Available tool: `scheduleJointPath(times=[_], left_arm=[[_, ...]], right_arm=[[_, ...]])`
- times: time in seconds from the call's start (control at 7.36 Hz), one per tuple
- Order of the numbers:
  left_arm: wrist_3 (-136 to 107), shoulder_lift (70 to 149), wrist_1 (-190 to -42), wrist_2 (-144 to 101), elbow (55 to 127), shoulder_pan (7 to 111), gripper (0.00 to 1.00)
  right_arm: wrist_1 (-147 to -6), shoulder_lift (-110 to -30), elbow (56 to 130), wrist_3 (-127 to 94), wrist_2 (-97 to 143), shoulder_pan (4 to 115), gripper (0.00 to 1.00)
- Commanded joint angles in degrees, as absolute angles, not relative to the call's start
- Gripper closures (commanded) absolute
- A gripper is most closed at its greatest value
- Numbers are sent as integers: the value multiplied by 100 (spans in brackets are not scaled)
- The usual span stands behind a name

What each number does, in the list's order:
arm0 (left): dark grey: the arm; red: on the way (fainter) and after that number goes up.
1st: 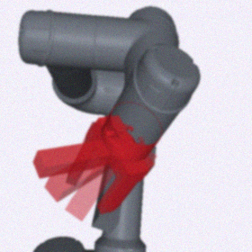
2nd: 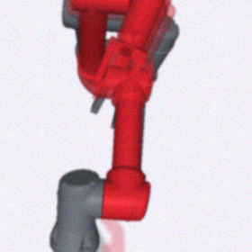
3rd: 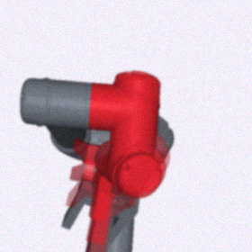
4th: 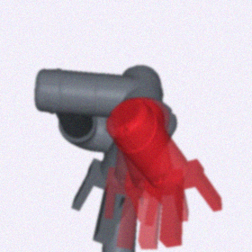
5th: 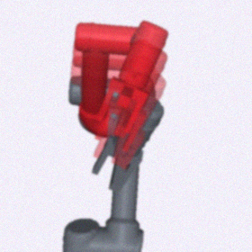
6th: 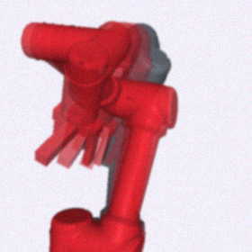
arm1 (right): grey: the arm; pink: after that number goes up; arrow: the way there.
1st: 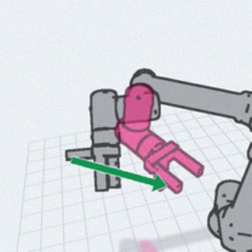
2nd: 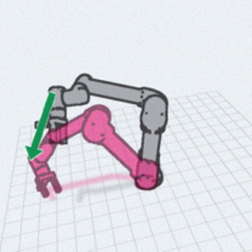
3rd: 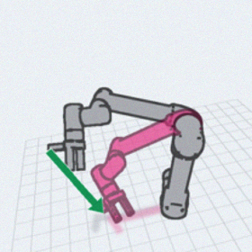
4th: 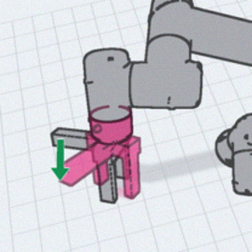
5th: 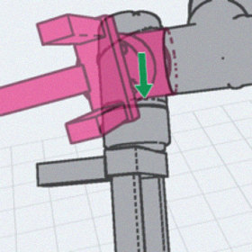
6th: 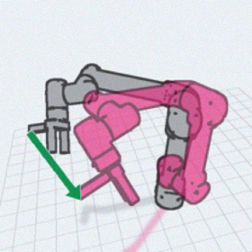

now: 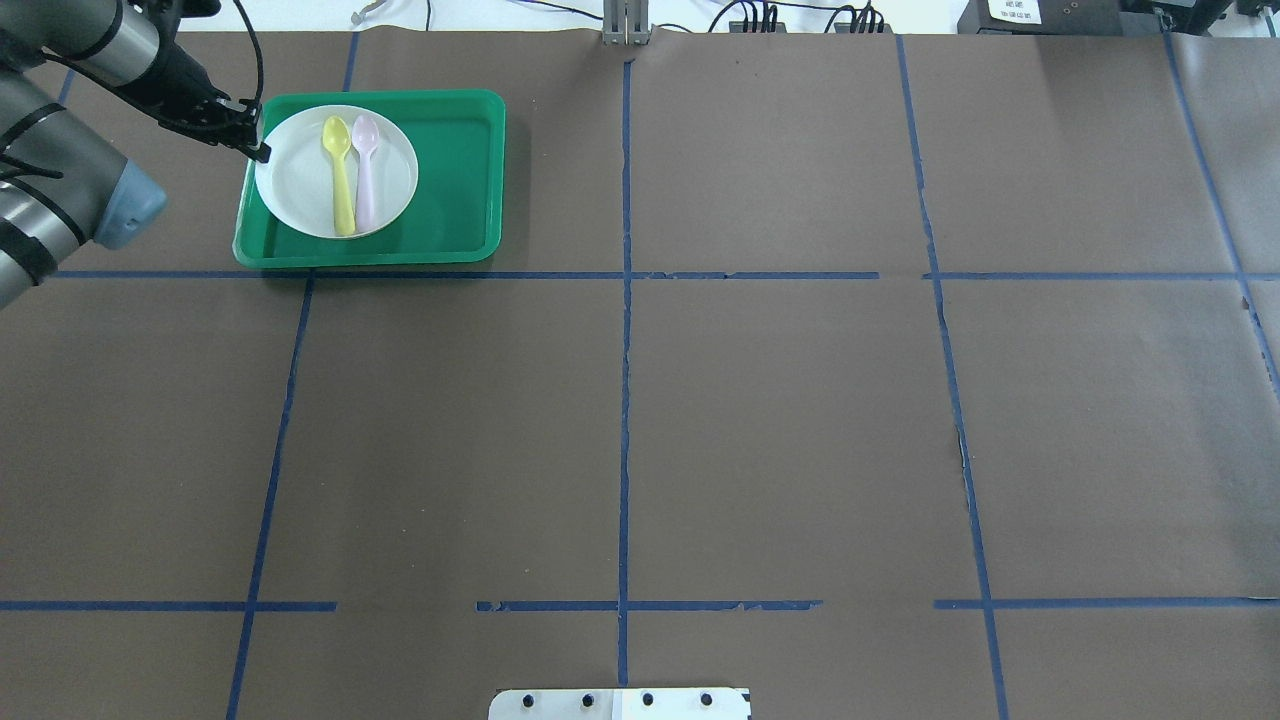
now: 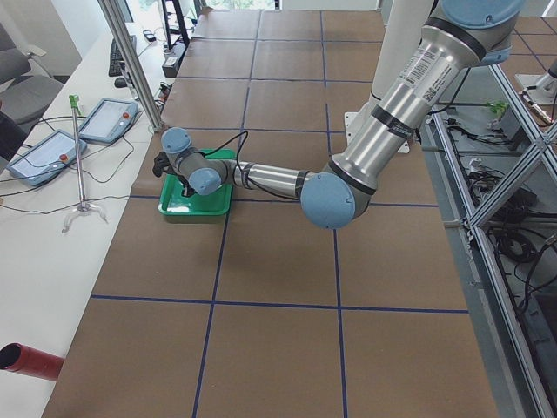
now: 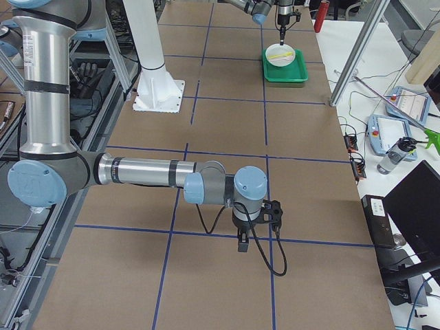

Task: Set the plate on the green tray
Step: 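Lower the plate onto the green tray and open the left gripper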

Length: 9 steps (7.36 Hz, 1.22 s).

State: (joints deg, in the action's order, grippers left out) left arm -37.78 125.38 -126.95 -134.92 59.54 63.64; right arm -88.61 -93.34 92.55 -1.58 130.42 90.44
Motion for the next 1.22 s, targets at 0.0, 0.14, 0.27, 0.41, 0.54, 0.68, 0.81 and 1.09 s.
scheduleJointPath(times=[0.0, 0.14, 0.27, 0.41, 0.54, 0.68, 0.81, 1.09], left_arm=[[-3814, 12735, -13243, -13482, 5363, 6241, 100], [-3841, 12753, -13323, -13465, 5292, 6153, 100], [-4067, 12805, -13446, -13465, 5230, 6074, 100], [-4226, 12910, -13665, -13447, 5029, 6021, 100], [-4228, 12911, -13737, -13439, 4923, 6021, 100], [-4245, 12911, -13737, -13438, 4904, 6021, 100], [-4289, 12911, -13737, -13438, 4904, 6038, 96], [-4298, 12902, -13737, -13360, 4922, 6134, 0]], right_arm=[[-8859, -9334, 9255, -158, 13034, 9044, 0], [-8868, -9334, 9255, -158, 13043, 9044, 0], [-8859, -9334, 9255, -158, 13043, 9044, 0], [-8859, -9334, 9255, -158, 13034, 9044, 0], [-8859, -9334, 9255, -158, 13043, 9044, 0], [-8859, -9334, 9255, -158, 13034, 9044, 0], [-8859, -9334, 9255, -158, 13034, 9044, 0], [-8859, -9343, 9255, -158, 13034, 9044, 0]])
